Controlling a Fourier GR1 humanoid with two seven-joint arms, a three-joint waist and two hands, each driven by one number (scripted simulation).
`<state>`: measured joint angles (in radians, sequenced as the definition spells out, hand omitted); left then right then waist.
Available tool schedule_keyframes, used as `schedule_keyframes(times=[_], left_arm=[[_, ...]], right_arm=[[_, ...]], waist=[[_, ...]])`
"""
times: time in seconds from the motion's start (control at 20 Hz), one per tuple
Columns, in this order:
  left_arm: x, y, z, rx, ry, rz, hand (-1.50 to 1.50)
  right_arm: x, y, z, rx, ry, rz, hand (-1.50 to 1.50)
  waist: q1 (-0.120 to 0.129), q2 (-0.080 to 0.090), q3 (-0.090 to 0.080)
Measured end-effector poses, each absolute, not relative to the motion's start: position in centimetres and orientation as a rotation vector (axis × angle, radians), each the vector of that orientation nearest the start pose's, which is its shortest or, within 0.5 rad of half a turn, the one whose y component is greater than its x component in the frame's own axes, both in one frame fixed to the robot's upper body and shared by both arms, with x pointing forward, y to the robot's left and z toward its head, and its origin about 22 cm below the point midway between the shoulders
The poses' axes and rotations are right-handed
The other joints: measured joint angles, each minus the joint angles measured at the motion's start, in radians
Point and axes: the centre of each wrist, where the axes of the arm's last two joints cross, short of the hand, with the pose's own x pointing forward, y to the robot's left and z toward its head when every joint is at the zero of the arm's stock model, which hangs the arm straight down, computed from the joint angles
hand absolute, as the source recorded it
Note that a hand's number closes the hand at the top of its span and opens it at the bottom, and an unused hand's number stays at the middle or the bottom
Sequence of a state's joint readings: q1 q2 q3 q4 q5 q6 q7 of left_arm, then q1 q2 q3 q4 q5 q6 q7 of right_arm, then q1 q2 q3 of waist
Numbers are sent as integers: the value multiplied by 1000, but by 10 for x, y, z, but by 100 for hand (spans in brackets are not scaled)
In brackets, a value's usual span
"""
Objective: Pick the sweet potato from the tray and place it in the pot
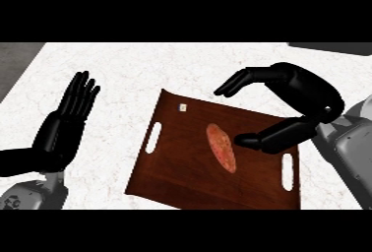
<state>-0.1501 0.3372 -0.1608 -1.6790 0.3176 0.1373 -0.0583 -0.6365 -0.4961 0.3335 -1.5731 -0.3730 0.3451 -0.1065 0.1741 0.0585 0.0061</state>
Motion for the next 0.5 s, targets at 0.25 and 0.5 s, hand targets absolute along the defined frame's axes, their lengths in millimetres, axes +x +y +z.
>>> schedule_keyframes(times=[0.25,0.5], left_arm=[[280,241,84,-67,-1834,-71,0],[291,239,90,-35,-1829,-53,0]], right_arm=[[346,-189,182,767,-1979,1204,-150],[363,-187,200,745,-1961,1445,-150]], waist=[[-18,4,3],[-37,-3,0]])
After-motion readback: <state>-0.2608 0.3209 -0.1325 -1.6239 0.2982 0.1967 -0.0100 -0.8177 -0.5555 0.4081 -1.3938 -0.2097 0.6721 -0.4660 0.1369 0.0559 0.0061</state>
